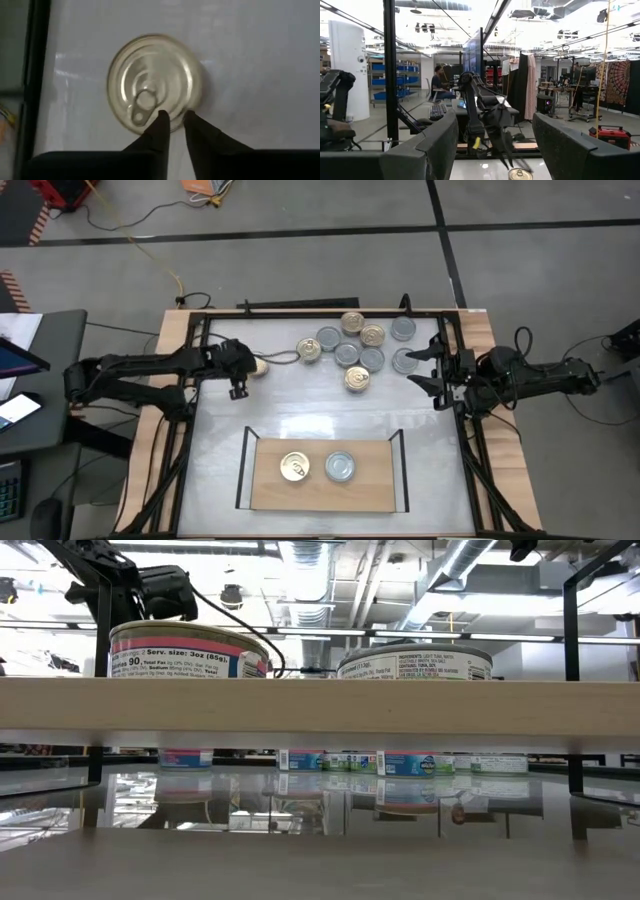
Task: Stack canned seafood by type on shelf
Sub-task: Stack the blue tuna can on top of the blue tuna can on the shelf
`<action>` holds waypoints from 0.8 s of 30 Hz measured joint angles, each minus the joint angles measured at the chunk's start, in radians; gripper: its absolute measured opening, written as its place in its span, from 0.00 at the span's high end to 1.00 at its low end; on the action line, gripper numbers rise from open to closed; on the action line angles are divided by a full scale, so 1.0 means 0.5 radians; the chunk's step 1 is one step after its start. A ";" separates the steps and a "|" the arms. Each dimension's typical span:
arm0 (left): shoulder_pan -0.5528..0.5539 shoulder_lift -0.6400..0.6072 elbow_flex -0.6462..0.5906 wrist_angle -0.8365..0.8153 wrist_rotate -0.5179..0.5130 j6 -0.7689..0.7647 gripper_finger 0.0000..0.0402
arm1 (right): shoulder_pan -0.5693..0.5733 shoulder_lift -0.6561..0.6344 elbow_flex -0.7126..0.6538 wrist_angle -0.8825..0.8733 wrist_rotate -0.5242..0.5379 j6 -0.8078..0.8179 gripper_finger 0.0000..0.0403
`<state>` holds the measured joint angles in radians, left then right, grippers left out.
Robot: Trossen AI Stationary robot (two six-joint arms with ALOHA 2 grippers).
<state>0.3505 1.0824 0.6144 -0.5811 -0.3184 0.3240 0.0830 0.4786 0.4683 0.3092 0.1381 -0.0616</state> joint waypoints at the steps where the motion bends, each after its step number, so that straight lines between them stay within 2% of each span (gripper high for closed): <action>1: -0.036 0.000 0.000 -0.007 -0.009 0.065 0.82 | 0.000 0.001 0.000 -0.001 0.000 0.000 0.30; 5: -0.150 -0.001 -0.026 -0.022 -0.017 0.385 0.73 | -0.001 0.000 0.000 -0.001 0.000 -0.001 0.30; 8: -0.199 -0.001 -0.068 -0.015 -0.072 0.516 0.68 | 0.000 0.000 0.000 -0.001 0.000 -0.001 0.30; 14: -0.211 -0.001 -0.168 0.070 -0.231 0.666 0.67 | -0.001 0.000 0.000 -0.001 0.000 -0.006 0.30; 20: -0.227 -0.001 -0.341 0.365 -0.373 0.849 0.67 | -0.001 0.000 0.000 0.004 0.000 -0.006 0.30; 24: -0.264 -0.001 -0.349 0.391 -0.456 0.900 0.69 | -0.001 0.000 0.000 0.004 0.000 -0.005 0.30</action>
<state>0.2185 1.0821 0.4397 -0.3855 -0.5464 0.7741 0.0826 0.4786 0.4683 0.3111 0.1379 -0.0643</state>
